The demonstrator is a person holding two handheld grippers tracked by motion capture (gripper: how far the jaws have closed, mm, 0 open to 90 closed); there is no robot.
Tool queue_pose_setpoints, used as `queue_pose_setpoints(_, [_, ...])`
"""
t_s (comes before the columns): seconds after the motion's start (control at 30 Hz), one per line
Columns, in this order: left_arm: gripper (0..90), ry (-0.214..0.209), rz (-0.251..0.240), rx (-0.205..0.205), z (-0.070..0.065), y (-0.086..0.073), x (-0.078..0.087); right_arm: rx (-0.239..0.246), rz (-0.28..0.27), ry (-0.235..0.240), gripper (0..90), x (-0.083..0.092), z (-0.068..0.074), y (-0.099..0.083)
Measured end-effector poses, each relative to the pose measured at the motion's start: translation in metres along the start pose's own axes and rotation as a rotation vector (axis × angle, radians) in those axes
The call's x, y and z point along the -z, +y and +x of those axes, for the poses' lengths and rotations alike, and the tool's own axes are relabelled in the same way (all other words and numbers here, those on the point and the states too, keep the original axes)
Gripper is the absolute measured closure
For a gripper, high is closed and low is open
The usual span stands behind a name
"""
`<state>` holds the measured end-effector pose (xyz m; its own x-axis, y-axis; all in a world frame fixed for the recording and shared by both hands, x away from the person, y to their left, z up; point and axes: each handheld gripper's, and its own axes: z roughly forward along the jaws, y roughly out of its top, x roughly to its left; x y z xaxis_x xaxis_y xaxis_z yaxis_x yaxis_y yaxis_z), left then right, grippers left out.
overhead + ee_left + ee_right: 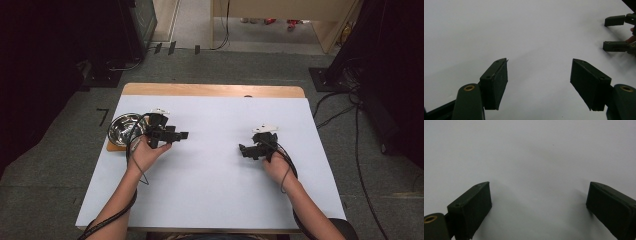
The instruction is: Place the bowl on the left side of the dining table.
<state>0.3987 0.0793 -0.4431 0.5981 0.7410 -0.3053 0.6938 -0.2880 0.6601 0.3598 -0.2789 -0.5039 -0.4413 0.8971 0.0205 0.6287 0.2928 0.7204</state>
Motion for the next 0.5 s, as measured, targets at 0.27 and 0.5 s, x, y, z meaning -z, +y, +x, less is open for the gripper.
queue_pose_setpoints(0.27, [26.8,-0.029,0.017,-0.035,-0.010,-0.005,-0.015,0.000,0.000,0.000,5.7,0.000,0.000,0.000])
queue_pose_setpoints(0.5, [25.7,-0.049,0.046,-0.080,-0.024,-0.009,-0.029,0.001,-0.001,0.000,5.7,0.000,0.000,0.000])
